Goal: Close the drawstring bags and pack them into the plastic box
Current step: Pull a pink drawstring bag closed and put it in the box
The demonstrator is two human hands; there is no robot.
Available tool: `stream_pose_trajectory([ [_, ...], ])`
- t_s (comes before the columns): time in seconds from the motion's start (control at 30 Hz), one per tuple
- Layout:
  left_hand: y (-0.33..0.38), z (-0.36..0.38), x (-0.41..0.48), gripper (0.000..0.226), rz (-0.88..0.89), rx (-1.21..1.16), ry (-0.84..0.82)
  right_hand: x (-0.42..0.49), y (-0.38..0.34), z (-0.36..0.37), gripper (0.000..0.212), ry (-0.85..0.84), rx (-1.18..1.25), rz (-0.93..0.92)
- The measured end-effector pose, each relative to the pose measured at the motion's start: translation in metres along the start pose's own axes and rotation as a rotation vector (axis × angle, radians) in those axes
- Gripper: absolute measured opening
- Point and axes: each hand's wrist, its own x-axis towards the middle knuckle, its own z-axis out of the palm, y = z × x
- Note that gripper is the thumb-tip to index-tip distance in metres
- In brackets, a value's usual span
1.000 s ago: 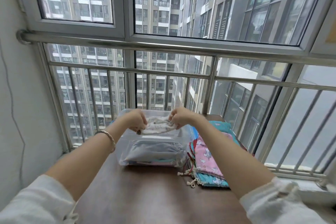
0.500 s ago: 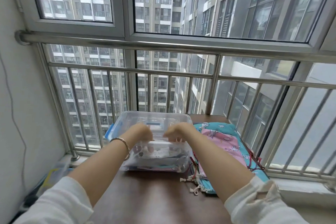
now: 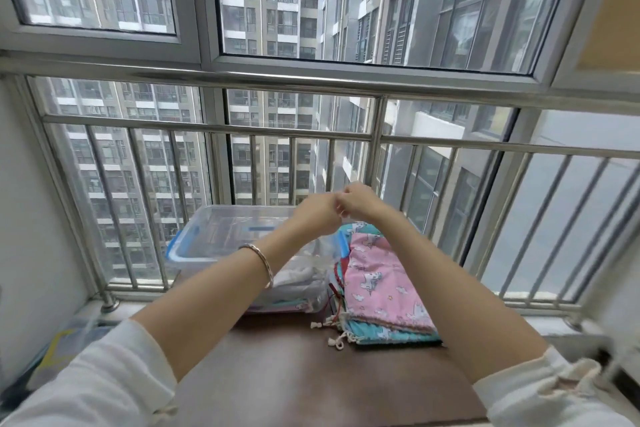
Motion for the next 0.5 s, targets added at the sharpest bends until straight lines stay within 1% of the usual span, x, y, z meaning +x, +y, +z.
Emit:
stream_pose_trajectory([
  [0.1, 0.043, 0.022, -0.003, 0.016, 0.076, -0.011, -0.086, -0.021, 0.041, -0.020, 0.029, 0.030, -0.034, 0.087],
  [0.17, 0.062, 0.039, -0.010, 0.018, 0.115, 0.035, -0.177, -0.041, 0.070, -0.027, 0.028, -0.006, -0.045, 0.159],
  [0.23, 0.076, 0.059, -0.018, 0.018, 0.145, 0.102, -0.292, -0.063, 0.096, -0.032, 0.022, -0.142, -0.115, 0.252],
  [0.3, 0.082, 0.078, -0.028, 0.024, 0.138, 0.211, -0.432, -0.081, 0.121, -0.031, 0.018, -0.326, -0.250, 0.372],
  [0.37, 0.079, 0.098, -0.036, 0.036, 0.150, 0.377, -0.523, -0.096, 0.136, -0.028, 0.025, -0.507, -0.384, 0.507],
  [0.4, 0.077, 0.106, -0.042, 0.039, 0.170, 0.448, -0.539, -0.102, 0.140, -0.026, 0.029, -0.568, -0.464, 0.537],
  [0.43, 0.074, 0.112, -0.048, 0.037, 0.194, 0.499, -0.532, -0.108, 0.142, -0.023, 0.028, -0.599, -0.545, 0.546],
  [0.5, 0.068, 0.120, -0.055, 0.031, 0.202, 0.506, -0.486, -0.117, 0.142, -0.018, 0.027, -0.574, -0.703, 0.497],
])
